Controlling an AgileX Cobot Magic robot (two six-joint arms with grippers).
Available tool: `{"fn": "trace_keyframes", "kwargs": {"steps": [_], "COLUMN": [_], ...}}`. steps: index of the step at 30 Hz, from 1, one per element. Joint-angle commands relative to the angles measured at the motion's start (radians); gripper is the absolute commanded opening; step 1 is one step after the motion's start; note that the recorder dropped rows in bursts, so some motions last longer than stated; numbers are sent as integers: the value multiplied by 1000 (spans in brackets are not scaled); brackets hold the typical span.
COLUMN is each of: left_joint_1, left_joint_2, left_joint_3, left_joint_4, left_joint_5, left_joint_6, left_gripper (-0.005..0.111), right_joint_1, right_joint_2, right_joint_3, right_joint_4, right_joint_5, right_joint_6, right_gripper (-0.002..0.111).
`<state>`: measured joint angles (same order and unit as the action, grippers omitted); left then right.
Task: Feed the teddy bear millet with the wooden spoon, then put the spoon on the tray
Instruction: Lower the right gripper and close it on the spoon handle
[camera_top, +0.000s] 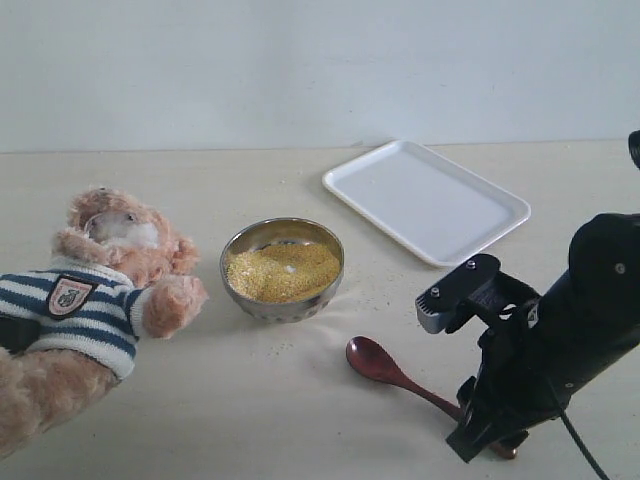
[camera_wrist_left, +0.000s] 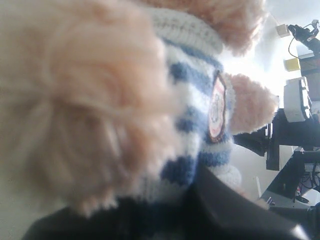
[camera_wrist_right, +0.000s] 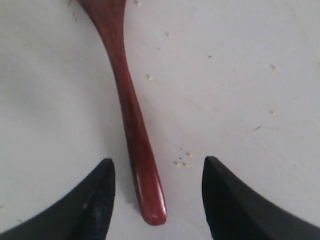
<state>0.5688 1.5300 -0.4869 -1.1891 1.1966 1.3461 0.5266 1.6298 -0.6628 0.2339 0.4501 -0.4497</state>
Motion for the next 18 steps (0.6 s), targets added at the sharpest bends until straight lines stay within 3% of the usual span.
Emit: {"fn": "trace_keyframes", "kwargs": {"steps": [1, 18], "left_joint_1": [5, 5], "left_joint_2": [-9, -9], "left_joint_3": [4, 4], "left_joint_4": [-6, -6], "left_joint_5": [25, 25], "left_joint_6": [8, 8], "left_gripper": [7, 7], "right_joint_1": [42, 53], "right_joint_2": [10, 11], "right_joint_3": [1, 1], "right_joint_4": [8, -19], "right_joint_5": [-2, -26], "right_joint_6": [-29, -22], "right_gripper": [53, 53]}}
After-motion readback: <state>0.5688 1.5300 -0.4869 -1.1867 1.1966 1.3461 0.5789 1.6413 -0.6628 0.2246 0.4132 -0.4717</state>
